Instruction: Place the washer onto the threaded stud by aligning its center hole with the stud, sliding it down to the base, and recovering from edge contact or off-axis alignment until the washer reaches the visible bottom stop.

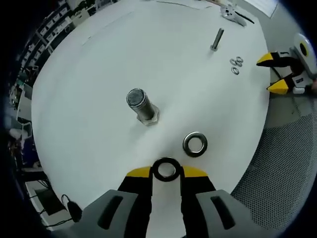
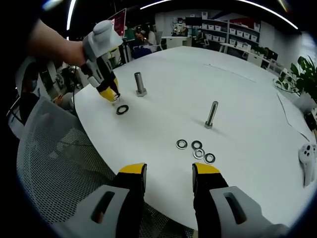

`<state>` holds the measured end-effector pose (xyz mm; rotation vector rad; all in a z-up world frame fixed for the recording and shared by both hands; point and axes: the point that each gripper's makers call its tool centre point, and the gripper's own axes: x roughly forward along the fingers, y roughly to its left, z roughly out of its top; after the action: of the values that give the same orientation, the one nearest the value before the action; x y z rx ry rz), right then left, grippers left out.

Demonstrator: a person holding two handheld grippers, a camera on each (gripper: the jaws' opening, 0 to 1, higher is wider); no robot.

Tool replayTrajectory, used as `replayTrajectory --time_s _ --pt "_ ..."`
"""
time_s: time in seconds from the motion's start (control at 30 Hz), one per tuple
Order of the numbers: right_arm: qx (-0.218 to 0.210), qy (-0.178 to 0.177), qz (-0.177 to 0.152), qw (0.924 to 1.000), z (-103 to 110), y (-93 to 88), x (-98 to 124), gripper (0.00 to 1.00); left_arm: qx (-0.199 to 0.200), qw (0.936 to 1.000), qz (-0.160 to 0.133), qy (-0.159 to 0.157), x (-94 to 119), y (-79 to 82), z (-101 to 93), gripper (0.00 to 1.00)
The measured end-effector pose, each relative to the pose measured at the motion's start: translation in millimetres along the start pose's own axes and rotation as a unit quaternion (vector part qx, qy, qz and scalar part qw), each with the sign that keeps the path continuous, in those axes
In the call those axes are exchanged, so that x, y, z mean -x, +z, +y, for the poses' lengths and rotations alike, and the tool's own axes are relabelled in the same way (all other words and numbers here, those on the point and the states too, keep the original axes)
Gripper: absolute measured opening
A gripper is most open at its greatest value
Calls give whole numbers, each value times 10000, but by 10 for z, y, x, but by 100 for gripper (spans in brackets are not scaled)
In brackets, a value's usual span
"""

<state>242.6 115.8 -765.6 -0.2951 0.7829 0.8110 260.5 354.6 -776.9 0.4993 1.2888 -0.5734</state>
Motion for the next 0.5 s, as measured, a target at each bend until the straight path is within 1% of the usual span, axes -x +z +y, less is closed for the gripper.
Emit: replayTrajectory --time_s 0.27,0.4,0.5 --pt "8 7 -1 10000 2 3 1 39 -137 9995 -271 115 186 211 129 19" --pt "8 8 -7 10000 3 7 1 39 -182 9993 -250 196 239 233 196 19" --pt "10 13 9 10000 4 2 0 39 -143 9991 -344 199 285 289 236 19"
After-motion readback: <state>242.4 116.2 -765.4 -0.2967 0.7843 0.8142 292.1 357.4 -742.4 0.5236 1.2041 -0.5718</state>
